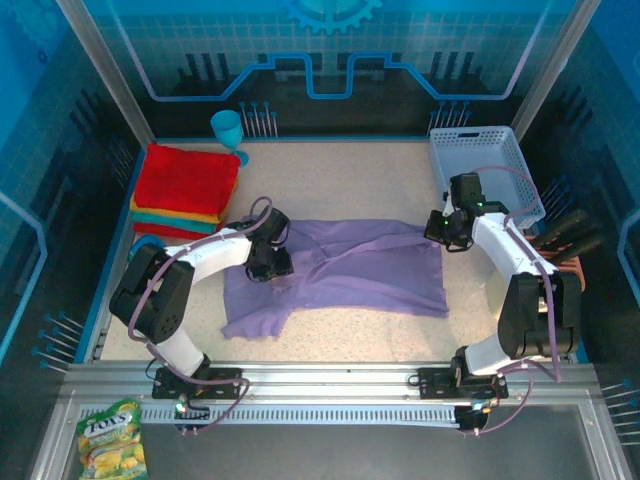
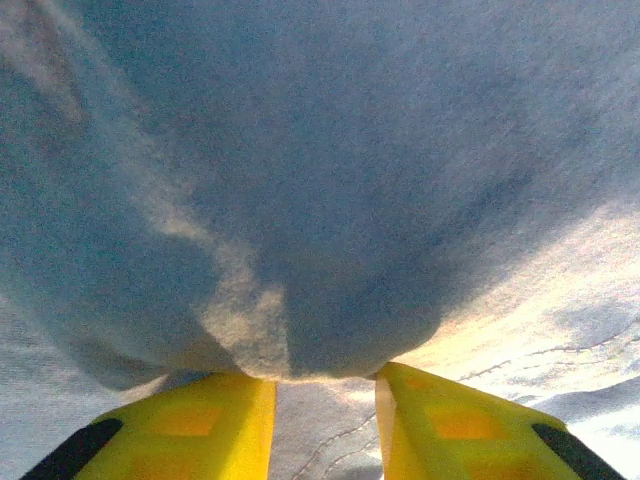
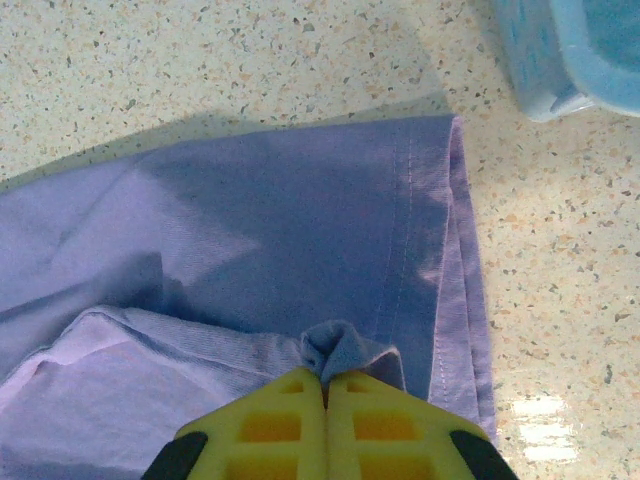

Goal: Fold and stack the t-shirts

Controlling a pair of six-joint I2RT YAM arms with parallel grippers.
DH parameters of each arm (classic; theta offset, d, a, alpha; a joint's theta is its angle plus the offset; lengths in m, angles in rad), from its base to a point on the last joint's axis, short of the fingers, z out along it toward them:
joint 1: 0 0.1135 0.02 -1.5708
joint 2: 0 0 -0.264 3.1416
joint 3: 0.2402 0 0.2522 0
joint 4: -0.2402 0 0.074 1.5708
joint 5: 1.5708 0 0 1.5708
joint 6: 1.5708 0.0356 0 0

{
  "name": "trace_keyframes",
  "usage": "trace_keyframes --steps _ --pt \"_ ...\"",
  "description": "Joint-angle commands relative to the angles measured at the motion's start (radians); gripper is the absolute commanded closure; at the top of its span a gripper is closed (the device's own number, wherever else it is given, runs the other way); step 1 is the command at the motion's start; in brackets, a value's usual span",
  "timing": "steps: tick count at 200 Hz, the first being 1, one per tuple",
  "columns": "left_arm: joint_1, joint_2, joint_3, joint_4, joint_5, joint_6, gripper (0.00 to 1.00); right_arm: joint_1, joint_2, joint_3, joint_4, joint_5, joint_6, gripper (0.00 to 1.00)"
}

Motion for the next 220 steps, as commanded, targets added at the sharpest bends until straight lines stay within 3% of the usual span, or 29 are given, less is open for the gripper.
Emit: trace_keyframes --steps 1,87,122,161,220 --pt "0.007 0.009 0.005 -0.025 -0.021 0.022 0.71 -0.016 0.002 0.025 -0.006 -0.01 -0.005 1.0" --pt "0.028 0.019 0.054 -0.014 -0.031 0.041 1.0 -0.017 0.002 0.03 -0.01 -0.009 -0.007 1.0" --pt "0.055 -0.063 0.037 -0.018 -0.038 0.047 1.0 -0.017 0.002 0.027 -0.011 -0.01 -0.008 1.0" --pt "0.11 -0.228 -0.048 0.035 0.07 0.008 1.0 -0.017 0.002 0.026 -0.007 -0.015 -0.004 1.0" --pt "0.177 -0.369 -0.163 0.01 0.137 -0.002 1.0 -0.017 -0.001 0.031 -0.012 -0.014 -0.005 1.0"
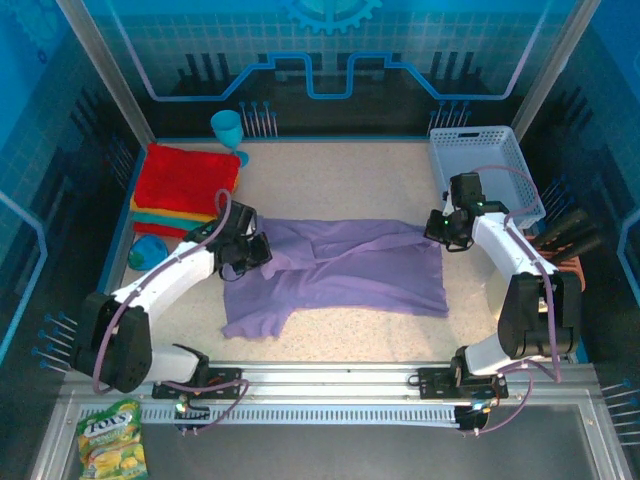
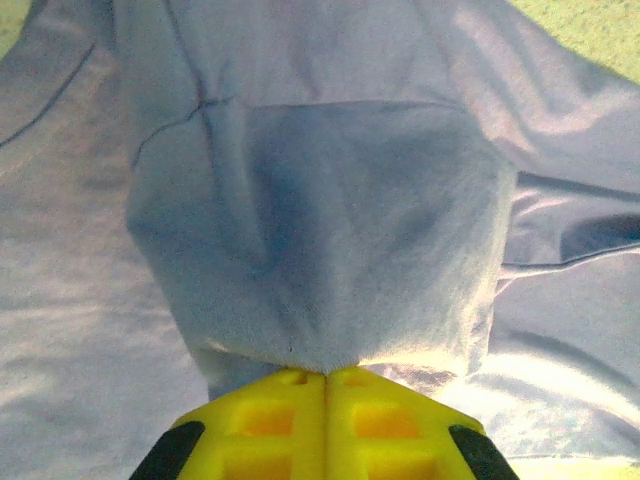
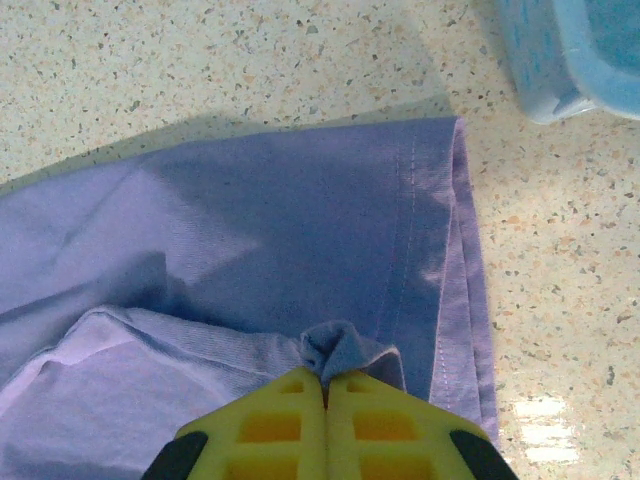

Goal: Fold and stack the t-shirts

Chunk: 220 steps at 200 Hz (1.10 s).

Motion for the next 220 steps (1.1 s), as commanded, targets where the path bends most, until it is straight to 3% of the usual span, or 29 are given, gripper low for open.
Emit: trace_keyframes --steps 1,30,53,78,92,111,165,220 --pt "0.039 -0.047 -0.06 -0.016 0.071 -0.011 1.0 -0.017 -0.002 0.028 -0.012 -0.011 -0.005 1.0" --pt "0.086 -0.128 -0.116 0.017 0.148 -0.026 1.0 -0.017 -0.005 0.028 -0.005 -0.011 -0.006 1.0" --pt "0.1 -0.132 -0.079 -0.047 0.146 0.01 1.0 -0.017 0.003 0.041 -0.013 -0.018 -0.004 1.0" --pt "0.13 -0.125 -0.092 -0.08 0.15 0.043 0.84 -0.017 -0.007 0.032 -0.012 -0.002 -0.009 1.0" --pt "0.145 -0.123 -0.108 -0.083 0.156 0.053 0.61 -0.017 -0.008 0.028 -0.01 -0.003 -0.011 1.0" --pt "0.153 -0.119 -0.124 -0.111 0.149 0.073 0.52 -0.016 -0.007 0.025 -0.014 -0.01 -0.009 1.0" --pt "0.147 -0.145 -0.24 -0.06 0.165 0.066 0.61 -0.017 -0.005 0.023 -0.01 -0.011 -0.008 1.0" --pt "0.055 -0.095 -0.292 0.131 0.096 0.016 0.57 -0.017 -0.004 0.025 -0.012 -0.016 -0.008 1.0"
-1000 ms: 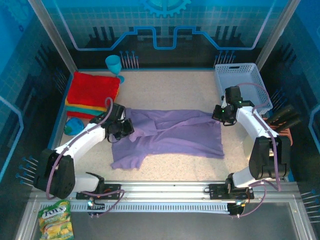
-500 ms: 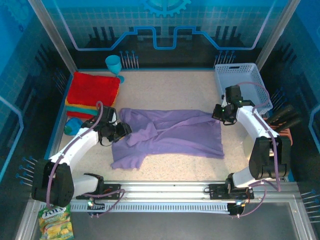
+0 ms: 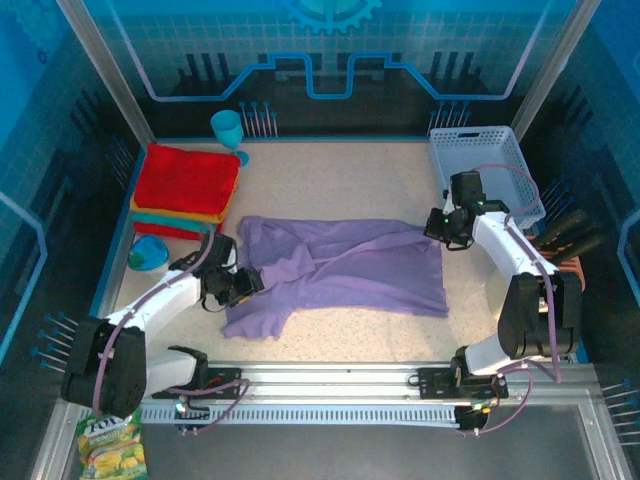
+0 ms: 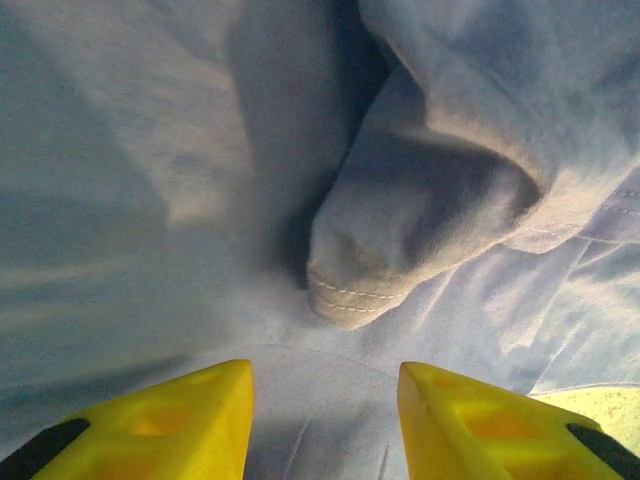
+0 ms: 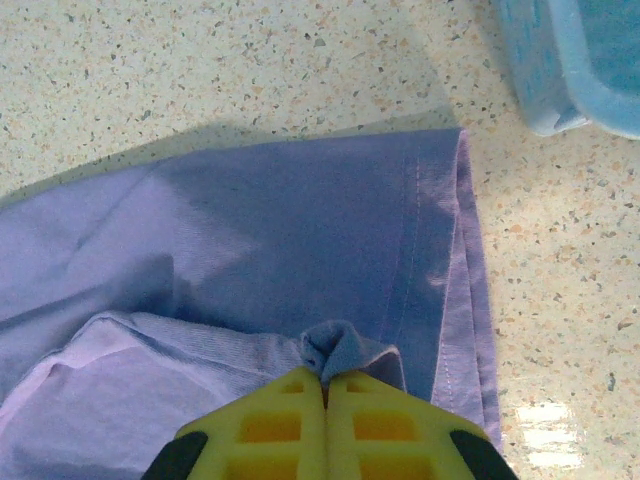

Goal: Fold and stack the t-shirts

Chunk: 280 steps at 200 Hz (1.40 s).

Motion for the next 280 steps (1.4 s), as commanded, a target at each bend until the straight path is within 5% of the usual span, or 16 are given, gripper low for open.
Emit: trace_keyframes --steps 1,89,175,219,280 --pt "-0.038 0.026 -0.009 0.11 -0.038 -0.03 0.57 -0.016 -0.004 0.014 -0.01 -0.013 -0.008 1.0" --pt "-0.062 0.105 0.01 0.132 -0.123 -0.039 0.68 -0.016 -0.004 0.016 -0.011 -0.006 -0.009 1.0" --pt "-0.061 0.102 0.097 0.073 -0.159 -0.023 1.0 -0.018 -0.004 0.021 -0.012 -0.006 -0.012 1.0" --pt "-0.021 0.014 0.28 -0.064 -0.118 -0.013 1.0 -0.02 -0.016 0.061 -0.012 -0.038 -0.004 1.0" --pt "0.141 -0.001 0.727 -0.256 -0.074 0.058 1.0 -0.02 -0.047 0.234 0.019 -0.071 -0.049 1.0"
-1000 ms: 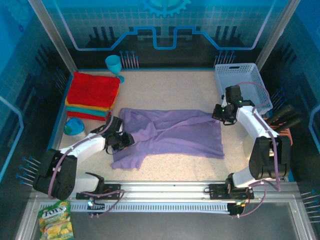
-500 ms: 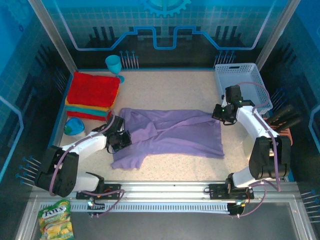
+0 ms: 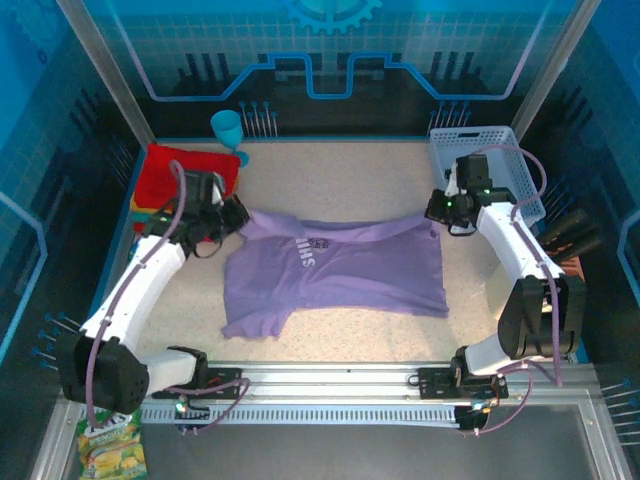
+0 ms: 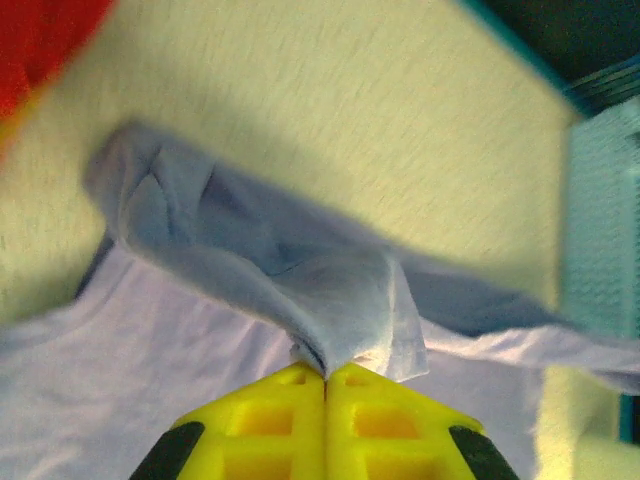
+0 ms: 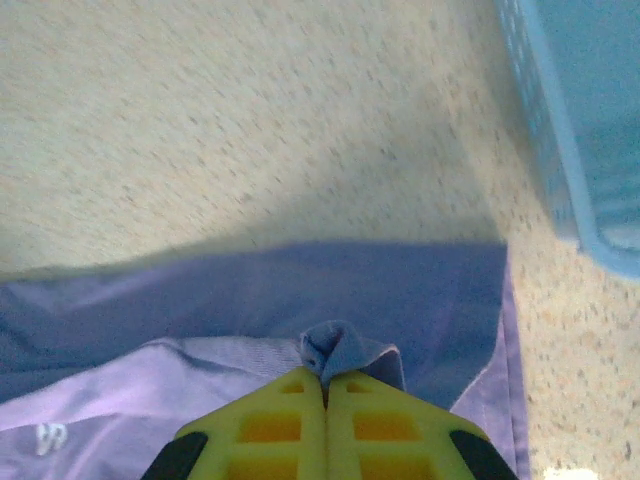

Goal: Fold and stack the t-shirts

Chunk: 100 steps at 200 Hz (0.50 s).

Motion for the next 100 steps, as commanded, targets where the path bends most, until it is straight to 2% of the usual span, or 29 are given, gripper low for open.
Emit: trace_keyframes --steps 1,37,69,100 --pt "0.057 -0.002 0.149 -0.122 0.034 0.056 1.0 -0.019 -0.041 0.079 0.029 -0.027 -0.036 1.0" --pt "0.093 0.061 0.38 -0.195 0.04 0.108 1.0 -0.022 -0.069 0.159 0.064 -0.065 -0.049 1.0" --pt "0.125 0.109 0.551 -0.238 0.036 0.141 1.0 -0.026 -0.099 0.203 0.097 -0.039 -0.051 1.0" --pt "0.148 0.151 0.588 -0.245 0.078 0.141 1.0 -0.031 -0.056 0.261 0.028 -0.057 -0.058 1.0"
